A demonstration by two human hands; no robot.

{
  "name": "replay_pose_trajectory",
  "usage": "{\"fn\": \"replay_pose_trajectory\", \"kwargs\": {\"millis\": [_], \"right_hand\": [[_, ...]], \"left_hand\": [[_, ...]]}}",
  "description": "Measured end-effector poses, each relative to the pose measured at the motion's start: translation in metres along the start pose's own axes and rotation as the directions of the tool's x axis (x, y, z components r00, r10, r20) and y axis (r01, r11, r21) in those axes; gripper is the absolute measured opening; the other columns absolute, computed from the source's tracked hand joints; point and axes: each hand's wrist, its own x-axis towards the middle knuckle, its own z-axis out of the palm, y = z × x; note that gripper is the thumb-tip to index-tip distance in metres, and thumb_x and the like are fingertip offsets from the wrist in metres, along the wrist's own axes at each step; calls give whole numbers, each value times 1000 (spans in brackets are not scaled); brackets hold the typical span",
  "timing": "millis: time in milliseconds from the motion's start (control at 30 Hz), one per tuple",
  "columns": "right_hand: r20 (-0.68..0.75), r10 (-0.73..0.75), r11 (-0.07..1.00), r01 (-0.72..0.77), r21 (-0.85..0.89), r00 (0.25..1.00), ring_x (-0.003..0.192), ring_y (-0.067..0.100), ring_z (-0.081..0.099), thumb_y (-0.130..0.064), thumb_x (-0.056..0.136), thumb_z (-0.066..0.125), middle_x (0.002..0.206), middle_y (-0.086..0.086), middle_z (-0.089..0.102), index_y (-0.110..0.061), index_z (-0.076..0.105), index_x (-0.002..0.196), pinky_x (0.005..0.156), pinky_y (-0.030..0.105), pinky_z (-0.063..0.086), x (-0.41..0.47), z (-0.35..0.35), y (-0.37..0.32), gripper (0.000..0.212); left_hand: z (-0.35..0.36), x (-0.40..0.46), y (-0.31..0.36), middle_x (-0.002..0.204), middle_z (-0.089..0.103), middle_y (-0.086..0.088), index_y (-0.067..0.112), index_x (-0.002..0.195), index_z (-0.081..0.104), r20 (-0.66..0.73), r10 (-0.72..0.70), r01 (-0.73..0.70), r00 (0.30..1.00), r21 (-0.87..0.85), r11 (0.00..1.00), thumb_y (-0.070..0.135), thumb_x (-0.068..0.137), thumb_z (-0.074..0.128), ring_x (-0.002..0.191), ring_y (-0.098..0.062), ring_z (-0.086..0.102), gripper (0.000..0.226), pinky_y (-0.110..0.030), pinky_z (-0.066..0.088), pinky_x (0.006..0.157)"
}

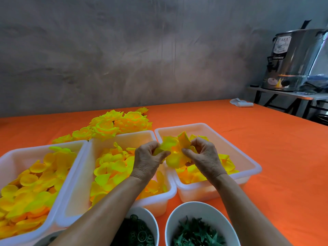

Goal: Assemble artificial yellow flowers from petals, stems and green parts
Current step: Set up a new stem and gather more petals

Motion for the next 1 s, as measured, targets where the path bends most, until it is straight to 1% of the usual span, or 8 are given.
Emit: {"fn": "replay_pose_trajectory", "kwargs": {"millis": [100, 233, 367, 500, 667, 767, 867, 1000], "right_hand": [[-14, 2, 1000, -2, 15, 1000, 57, 21, 57, 2, 82, 66, 68, 16, 56, -8, 57, 75, 45, 31, 53, 1, 0, 1, 16], [-74, 10, 999, -8, 31, 997, 66, 24, 60, 1, 84, 63, 78, 22, 61, -7, 58, 80, 50, 33, 55, 2, -1, 1, 10], [-169, 45, 997, -33, 68, 985, 75, 23, 60, 1, 87, 58, 82, 17, 61, -9, 62, 82, 58, 35, 57, 4, -2, 0, 12], [-306, 116, 986, -72, 151, 945, 75, 20, 56, 0, 88, 56, 78, 9, 59, -8, 63, 84, 65, 30, 53, 6, -6, 2, 11], [-450, 86, 995, -56, 79, 889, 76, 19, 53, -4, 84, 65, 79, 10, 64, -12, 68, 86, 79, 40, 48, 7, -10, 6, 9], [-529, 90, 996, -72, 55, 844, 73, 20, 52, -8, 84, 67, 79, 14, 65, -12, 70, 86, 77, 44, 48, 7, -10, 8, 5], [-580, 80, 993, -113, -20, 811, 75, 30, 57, -10, 83, 67, 82, 18, 68, -8, 71, 91, 78, 47, 50, 7, -11, 10, 9], [-593, 102, 956, -245, -164, 799, 88, 37, 61, -7, 82, 64, 89, 19, 68, -2, 69, 96, 79, 39, 45, 9, -13, 10, 16]], "left_hand": [[0, 0, -3, 63, 61, -17, -5, 81, 68, 36, -33, 35, 999, -69, 997, 4, 79, 73, 54, -21, 53, 11, -32, 48, 51], [-1, 2, -6, 56, 54, -6, 2, 77, 67, 25, -89, 92, 996, -173, 981, 9, 85, 68, 49, -15, 46, 10, -25, 40, 47], [-4, 3, -5, 56, 55, -2, 14, 80, 62, -19, -125, 116, 992, -256, 960, 10, 89, 63, 43, -7, 46, 10, -21, 39, 42], [-3, 1, -3, 58, 56, -4, 13, 80, 60, 56, -99, 110, 994, -264, 958, 11, 93, 57, 43, -5, 45, 14, -19, 37, 43], [-1, 0, 0, 58, 55, 4, 17, 84, 66, 119, -93, 126, 989, -306, 944, 3, 90, 58, 44, -1, 46, 17, -17, 37, 43], [-4, 0, 0, 56, 58, 6, 12, 84, 66, 107, -94, 125, 990, -328, 936, 1, 87, 63, 46, -4, 48, 11, -19, 37, 43], [-5, 0, -1, 49, 57, 6, 5, 80, 61, 87, -113, 136, 990, -337, 932, 3, 87, 63, 43, -5, 48, 8, -20, 34, 40], [-4, 0, 0, 54, 56, 3, 6, 80, 62, 104, -119, 148, 987, -345, 927, 0, 90, 58, 44, -6, 48, 12, -20, 34, 40]]}}
